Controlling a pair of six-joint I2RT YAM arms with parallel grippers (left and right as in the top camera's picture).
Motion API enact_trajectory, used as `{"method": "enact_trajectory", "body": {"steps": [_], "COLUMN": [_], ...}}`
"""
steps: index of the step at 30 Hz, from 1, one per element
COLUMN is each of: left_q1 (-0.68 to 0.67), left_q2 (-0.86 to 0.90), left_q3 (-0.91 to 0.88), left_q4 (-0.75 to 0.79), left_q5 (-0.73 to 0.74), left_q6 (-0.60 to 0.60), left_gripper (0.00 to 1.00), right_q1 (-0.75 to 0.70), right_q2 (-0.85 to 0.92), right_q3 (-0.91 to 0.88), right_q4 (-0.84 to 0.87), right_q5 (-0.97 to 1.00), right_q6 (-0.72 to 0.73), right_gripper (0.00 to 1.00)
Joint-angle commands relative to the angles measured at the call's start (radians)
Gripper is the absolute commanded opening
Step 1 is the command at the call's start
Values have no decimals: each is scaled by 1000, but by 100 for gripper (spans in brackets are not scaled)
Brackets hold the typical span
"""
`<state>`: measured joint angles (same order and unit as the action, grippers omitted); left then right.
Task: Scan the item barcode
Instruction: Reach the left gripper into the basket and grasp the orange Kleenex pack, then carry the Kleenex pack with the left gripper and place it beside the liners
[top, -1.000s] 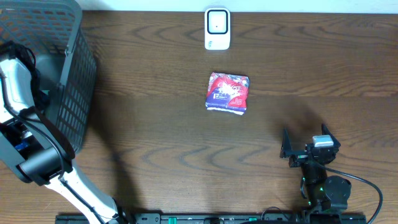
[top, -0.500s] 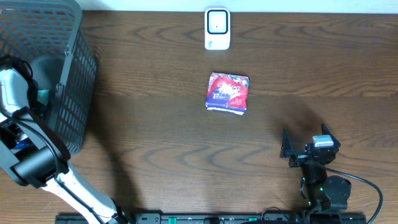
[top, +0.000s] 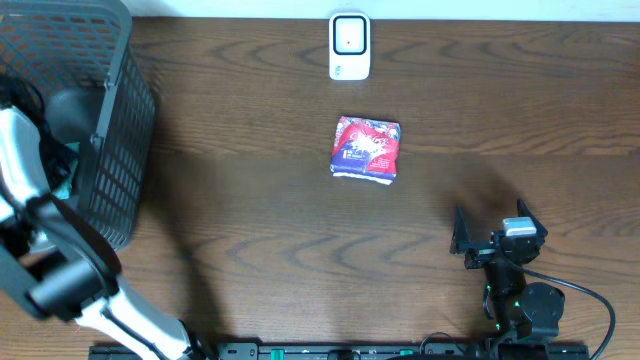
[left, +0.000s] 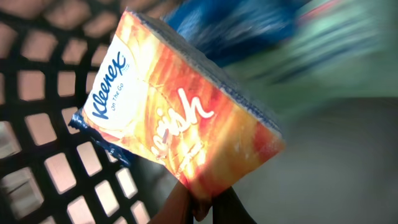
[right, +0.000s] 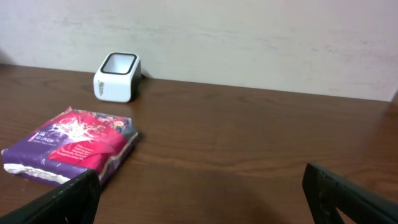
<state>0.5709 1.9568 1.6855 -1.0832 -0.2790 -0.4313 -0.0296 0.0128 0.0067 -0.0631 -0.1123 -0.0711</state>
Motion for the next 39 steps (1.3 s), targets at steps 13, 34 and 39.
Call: {"method": "enact_trajectory", "body": {"steps": [13, 34, 39], "left_q1": [-333, -1004, -1007], "left_q2": [-646, -58, 67], "left_q3": [50, 10, 10], "left_q4": [289, 156, 151], "left_q5": [608, 336, 328], "left_q6": [-117, 460, 460], "left_gripper": [7, 7, 7], "right_q1": [-3, -3, -3], "right_q2": [-4, -4, -4], "right_q3": [0, 0, 0], "right_q4": [-4, -4, -4], "right_q5": [-5, -5, -5], "right_q6": [-13, -13, -13], "right_gripper": [99, 99, 99]}}
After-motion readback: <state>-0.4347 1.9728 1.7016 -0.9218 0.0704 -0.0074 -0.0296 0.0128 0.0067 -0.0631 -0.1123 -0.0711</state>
